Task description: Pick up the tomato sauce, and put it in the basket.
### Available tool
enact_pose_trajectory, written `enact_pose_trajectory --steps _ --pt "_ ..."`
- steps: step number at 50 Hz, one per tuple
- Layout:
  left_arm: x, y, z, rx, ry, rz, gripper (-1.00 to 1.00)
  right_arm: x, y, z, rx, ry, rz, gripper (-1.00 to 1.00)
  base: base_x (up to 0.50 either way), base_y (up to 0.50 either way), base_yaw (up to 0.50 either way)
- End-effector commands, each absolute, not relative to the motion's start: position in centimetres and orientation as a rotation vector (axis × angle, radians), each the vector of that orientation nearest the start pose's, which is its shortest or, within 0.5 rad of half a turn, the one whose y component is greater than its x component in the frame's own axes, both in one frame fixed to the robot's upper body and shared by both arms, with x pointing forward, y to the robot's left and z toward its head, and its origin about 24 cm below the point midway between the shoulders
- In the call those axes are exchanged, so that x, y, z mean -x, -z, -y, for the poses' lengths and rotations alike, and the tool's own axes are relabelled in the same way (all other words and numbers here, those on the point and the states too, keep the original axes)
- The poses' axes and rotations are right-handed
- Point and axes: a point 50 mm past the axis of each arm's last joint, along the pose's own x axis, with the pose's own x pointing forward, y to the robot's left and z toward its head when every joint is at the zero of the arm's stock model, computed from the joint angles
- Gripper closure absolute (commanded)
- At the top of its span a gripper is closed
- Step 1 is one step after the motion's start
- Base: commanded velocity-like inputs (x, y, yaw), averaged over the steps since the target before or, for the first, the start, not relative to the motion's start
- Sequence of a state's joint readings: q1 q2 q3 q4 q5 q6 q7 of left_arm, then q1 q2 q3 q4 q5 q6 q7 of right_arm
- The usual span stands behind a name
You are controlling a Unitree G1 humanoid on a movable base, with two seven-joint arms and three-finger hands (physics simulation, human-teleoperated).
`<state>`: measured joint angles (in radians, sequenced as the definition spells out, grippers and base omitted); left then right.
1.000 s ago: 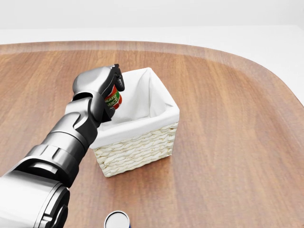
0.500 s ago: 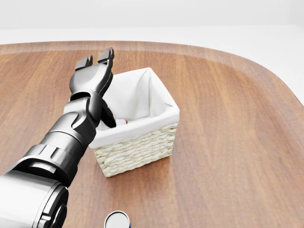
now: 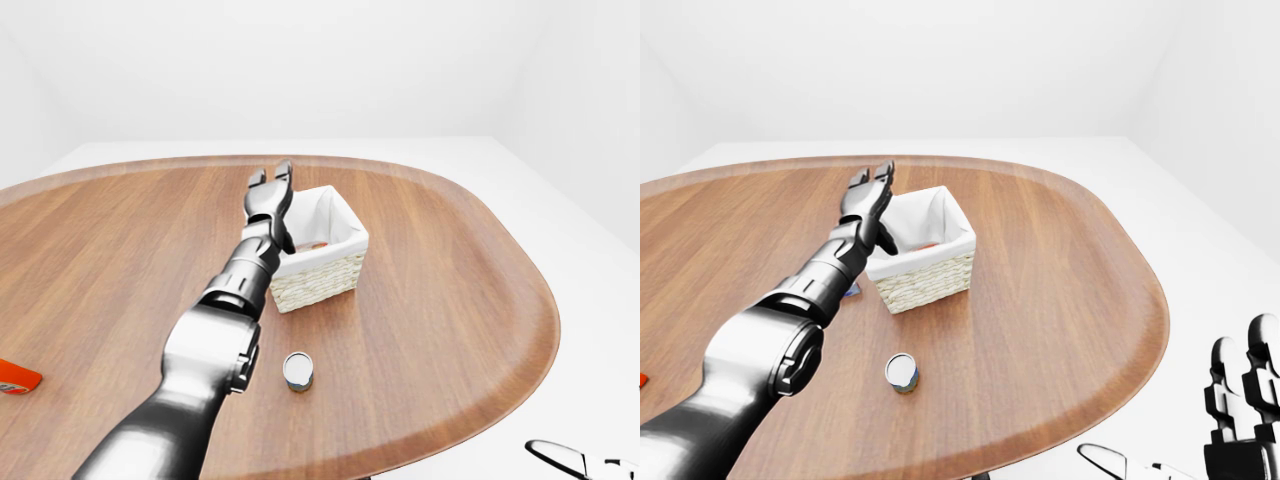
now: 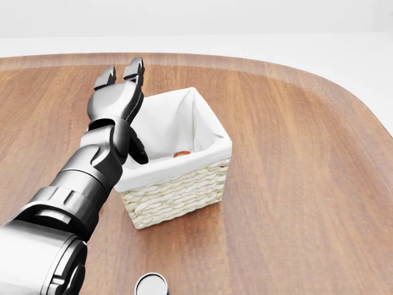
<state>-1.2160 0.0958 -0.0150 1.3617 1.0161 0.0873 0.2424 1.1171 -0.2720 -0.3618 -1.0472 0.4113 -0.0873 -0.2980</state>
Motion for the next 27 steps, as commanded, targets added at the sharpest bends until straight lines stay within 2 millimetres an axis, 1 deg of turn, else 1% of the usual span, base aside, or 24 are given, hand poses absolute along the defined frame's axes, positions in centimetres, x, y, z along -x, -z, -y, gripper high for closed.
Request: enact_pose_trajectory --steps 1,12,15,18,22,23,24,27 --pt "-42.2 -14.9 -11.0 -1.281 -0.035 0.012 -1.0 -5.7 -16.2 23.8 0.185 0.479 0.11 -1.0 0.0 0.0 0.0" --pt "-42.5 -16.3 -11.2 -1.3 -0.067 0.048 -1.0 -5.7 -16.1 23.7 0.189 0.479 0.11 -1.0 0.0 0.0 0.0" --pt "-42.6 -17.3 -11.4 -1.304 -0.119 0.093 -1.0 -5.8 -16.2 23.7 0.189 0.477 0.117 -1.0 0.0 0.0 0.0" --pt "-42.7 -17.8 -11.5 -1.303 -0.149 0.114 -1.0 -5.7 -16.2 23.7 0.187 0.478 0.114 -1.0 0.0 0.0 0.0" --pt "-42.7 -19.2 -11.9 -1.27 -0.245 0.182 -1.0 -5.7 -16.1 23.7 0.184 0.476 0.115 -1.0 0.0 0.0 0.0" --pt "-42.7 -19.7 -11.9 -1.24 -0.271 0.213 -1.0 -5.7 -16.1 23.7 0.184 0.476 0.115 -1.0 0.0 0.0 0.0" --pt "-42.7 -20.7 -11.9 -1.257 -0.308 0.27 -1.0 -5.8 -16.2 23.7 0.183 0.476 0.116 -1.0 0.0 0.0 0.0" --pt "-42.8 -22.4 -12.1 -1.255 -0.345 0.314 -1.0 -5.8 -16.2 23.7 0.185 0.474 0.117 -1.0 0.0 0.0 0.0"
